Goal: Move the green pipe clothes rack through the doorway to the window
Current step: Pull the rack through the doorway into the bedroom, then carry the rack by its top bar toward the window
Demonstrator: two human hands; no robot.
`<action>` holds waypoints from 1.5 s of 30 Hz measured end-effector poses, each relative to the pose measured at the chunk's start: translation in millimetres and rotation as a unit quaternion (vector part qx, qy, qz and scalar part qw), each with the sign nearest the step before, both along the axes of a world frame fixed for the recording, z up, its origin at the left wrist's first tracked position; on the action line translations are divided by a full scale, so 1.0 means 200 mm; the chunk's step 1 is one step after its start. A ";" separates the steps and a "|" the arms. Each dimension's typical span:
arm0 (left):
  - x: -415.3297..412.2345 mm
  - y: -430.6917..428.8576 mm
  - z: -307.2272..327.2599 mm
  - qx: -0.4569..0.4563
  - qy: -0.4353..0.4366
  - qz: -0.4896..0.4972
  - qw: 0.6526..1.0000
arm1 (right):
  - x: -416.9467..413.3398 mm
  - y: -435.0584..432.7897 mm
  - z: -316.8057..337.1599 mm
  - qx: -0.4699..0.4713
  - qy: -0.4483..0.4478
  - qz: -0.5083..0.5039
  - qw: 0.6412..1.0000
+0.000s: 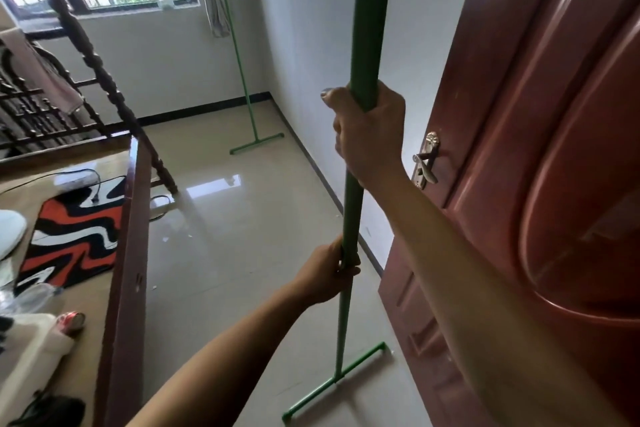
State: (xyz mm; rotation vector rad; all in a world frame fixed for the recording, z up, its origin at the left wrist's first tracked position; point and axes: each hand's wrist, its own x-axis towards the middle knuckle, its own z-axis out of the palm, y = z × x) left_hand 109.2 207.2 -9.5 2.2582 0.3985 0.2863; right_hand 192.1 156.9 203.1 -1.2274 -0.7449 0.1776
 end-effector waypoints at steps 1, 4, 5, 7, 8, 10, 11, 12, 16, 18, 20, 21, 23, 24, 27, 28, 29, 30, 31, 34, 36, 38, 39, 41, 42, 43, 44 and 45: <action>0.03 0.01 0.01 0.000 0.007 0.008 1.000 | 0.03 0.02 0.00 -0.001 -0.003 0.004 1.000; 0.11 0.07 0.02 -0.004 0.020 0.033 0.999 | 0.10 0.11 0.01 0.000 -0.010 0.012 1.000; 0.13 0.09 0.02 -0.006 0.019 0.041 0.999 | 0.12 0.14 0.01 0.003 -0.010 0.015 1.000; 0.18 0.14 0.01 -0.011 0.013 0.052 0.999 | 0.17 0.20 0.01 0.005 -0.012 0.020 1.000; 0.19 0.17 0.01 -0.013 0.013 0.055 0.998 | 0.20 0.23 0.01 0.005 -0.014 0.019 1.000; 0.23 0.22 0.00 -0.021 0.016 0.055 0.998 | 0.24 0.30 0.01 0.004 -0.014 0.016 1.000; 0.25 0.25 0.01 -0.023 0.019 0.046 0.998 | 0.26 0.33 0.01 0.004 -0.013 0.017 1.000; 0.27 0.30 0.02 -0.014 0.027 0.033 0.999 | 0.28 0.36 0.00 0.003 -0.012 0.020 1.000; 0.37 0.60 0.11 0.065 0.109 -0.061 0.990 | 0.37 0.45 0.00 0.005 -0.012 0.015 1.000; 0.41 0.81 0.19 0.112 0.123 -0.068 0.984 | 0.40 0.49 0.01 0.004 -0.018 -0.001 1.000; 0.48 1.04 0.32 0.150 0.077 -0.023 0.985 | 0.43 0.53 0.01 0.002 -0.007 -0.022 1.000; 0.52 1.14 0.42 0.158 0.029 0.012 0.987 | 0.44 0.55 0.01 0.002 0.002 -0.030 1.000; 0.63 1.33 0.66 0.182 -0.107 0.081 0.974 | 0.46 0.58 0.01 0.007 0.007 -0.058 0.998; 0.68 1.39 0.80 0.204 -0.184 0.107 0.956 | 0.47 0.61 0.01 0.005 -0.003 -0.082 0.997; 0.82 1.50 1.21 0.250 -0.385 0.129 0.879 | 0.48 0.68 -0.02 -0.018 -0.036 -0.166 0.985; 0.86 1.51 1.34 0.258 -0.435 0.129 0.853 | 0.49 0.70 -0.04 -0.025 -0.033 -0.183 0.982; 0.90 1.52 1.46 0.267 -0.477 0.130 0.827 | 0.49 0.72 -0.06 -0.032 -0.026 -0.196 0.980; 0.94 1.52 1.58 0.278 -0.508 0.130 0.805 | 0.49 0.73 -0.08 -0.038 -0.016 -0.209 0.977; 0.97 1.53 1.67 0.297 -0.524 0.128 0.788 | 0.48 0.74 -0.09 -0.039 -0.005 -0.223 0.974; 1.06 1.61 1.84 0.380 -0.465 0.070 0.796 | 0.50 0.74 -0.11 -0.037 0.024 -0.268 0.962; 1.12 1.68 1.87 0.394 -0.389 -0.016 0.833 | 0.52 0.74 -0.12 -0.047 0.026 -0.277 0.959; 1.19 1.73 1.86 0.383 -0.344 -0.043 0.856 | 0.56 0.74 -0.13 -0.050 0.032 -0.275 0.960; 1.22 1.74 1.86 0.376 -0.344 -0.035 0.860 | 0.58 0.76 -0.13 -0.049 0.035 -0.272 0.960; 1.28 1.75 1.87 0.363 -0.354 -0.005 0.862 | 0.63 0.79 -0.13 -0.046 0.039 -0.262 0.963; 1.31 1.74 1.88 0.362 -0.350 0.019 0.864 | 0.66 0.81 -0.13 -0.046 0.041 -0.259 0.964; 1.33 1.73 1.89 0.366 -0.340 0.052 0.865 | 0.68 0.83 -0.14 -0.046 0.044 -0.256 0.965; 1.36 1.73 1.91 0.370 -0.326 0.083 0.866 | 0.70 0.85 -0.14 -0.044 0.043 -0.254 0.965; 1.37 1.73 1.92 0.375 -0.313 0.104 0.866 | 0.72 0.86 -0.15 -0.042 0.040 -0.251 0.966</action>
